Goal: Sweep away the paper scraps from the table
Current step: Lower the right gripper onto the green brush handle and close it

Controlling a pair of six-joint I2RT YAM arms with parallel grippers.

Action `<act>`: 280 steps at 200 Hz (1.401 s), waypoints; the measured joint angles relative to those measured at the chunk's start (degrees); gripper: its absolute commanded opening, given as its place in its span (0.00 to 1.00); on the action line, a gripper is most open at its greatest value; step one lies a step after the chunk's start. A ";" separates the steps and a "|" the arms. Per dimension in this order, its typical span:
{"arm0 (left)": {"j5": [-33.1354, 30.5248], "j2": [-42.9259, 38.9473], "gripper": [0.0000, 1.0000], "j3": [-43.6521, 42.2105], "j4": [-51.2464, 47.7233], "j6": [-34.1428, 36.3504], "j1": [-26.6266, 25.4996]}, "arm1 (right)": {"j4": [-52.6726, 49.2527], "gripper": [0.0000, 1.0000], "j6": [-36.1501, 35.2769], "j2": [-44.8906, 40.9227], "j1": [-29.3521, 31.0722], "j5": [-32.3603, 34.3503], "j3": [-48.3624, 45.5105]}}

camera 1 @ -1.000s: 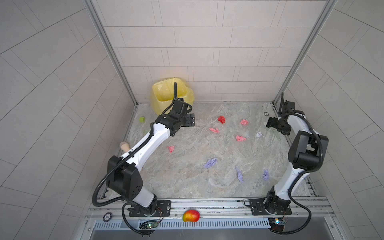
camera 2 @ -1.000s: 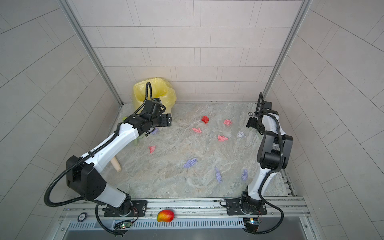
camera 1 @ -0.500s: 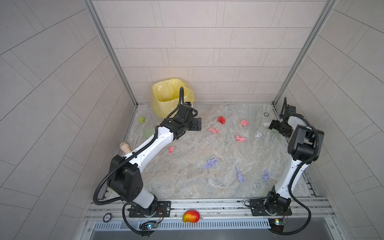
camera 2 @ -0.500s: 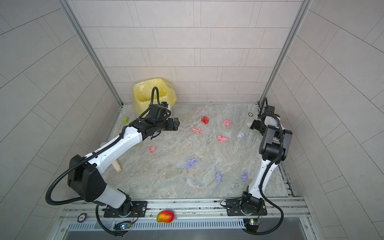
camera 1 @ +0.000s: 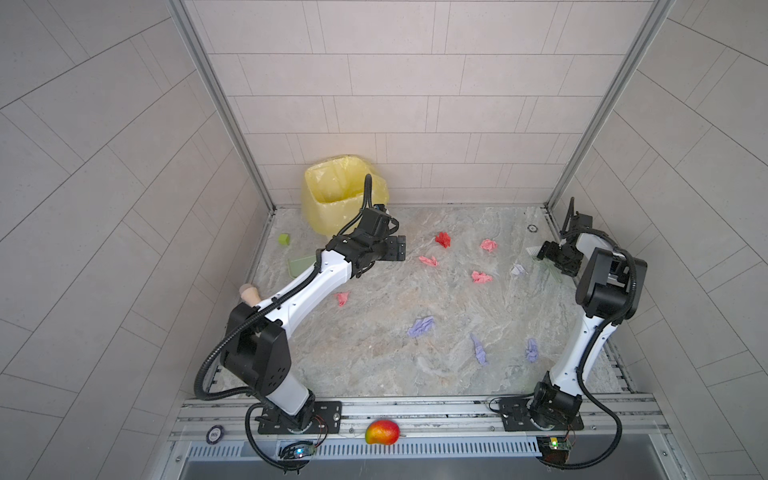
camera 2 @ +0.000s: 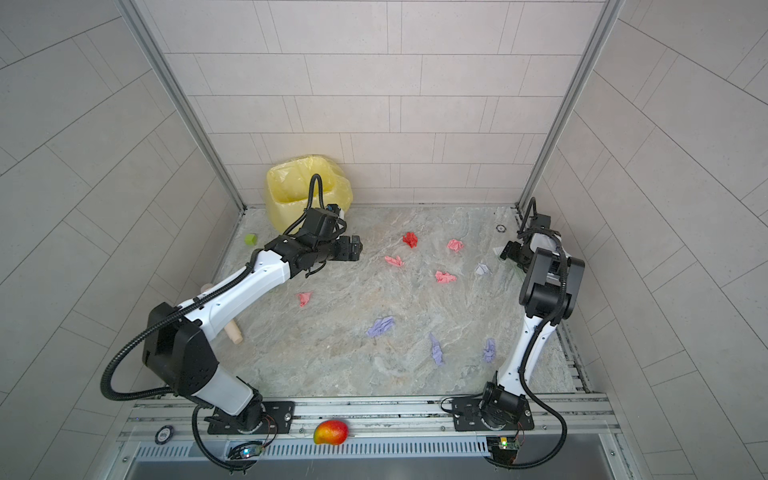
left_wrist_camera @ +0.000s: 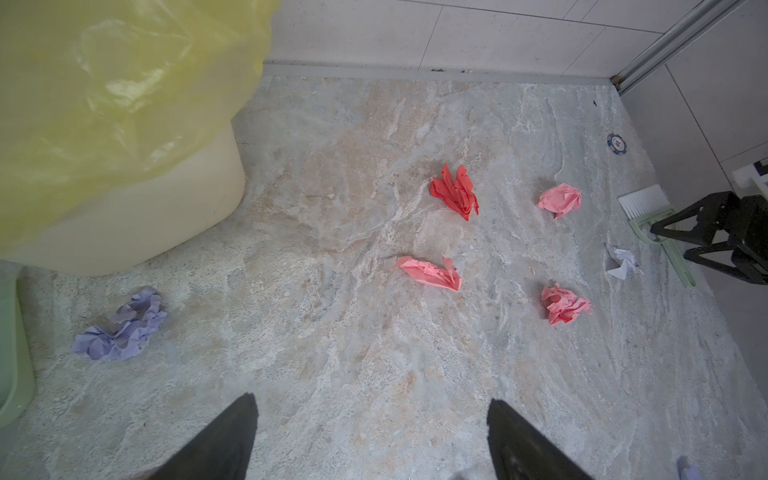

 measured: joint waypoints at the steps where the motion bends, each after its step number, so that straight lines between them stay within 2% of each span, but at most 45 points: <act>1: 0.00 0.02 0.92 0.02 0.00 0.02 0.00 | -0.02 0.89 0.00 0.00 0.00 -0.02 0.00; 132: -0.02 2.01 0.92 1.86 0.02 0.00 -0.68 | -1.79 0.84 -0.55 -3.37 1.53 -0.96 -5.03; 197: -0.13 2.54 0.92 1.86 0.00 0.02 -0.74 | -8.72 0.61 -3.23 -2.60 4.09 3.34 -2.36; 253: -0.42 2.54 0.92 1.86 -0.26 0.31 -0.74 | -11.85 0.48 -5.66 0.61 4.02 5.84 3.17; 280: -0.48 2.54 0.92 1.86 -0.52 0.59 -0.74 | -12.48 0.45 -6.51 1.66 4.04 5.42 3.48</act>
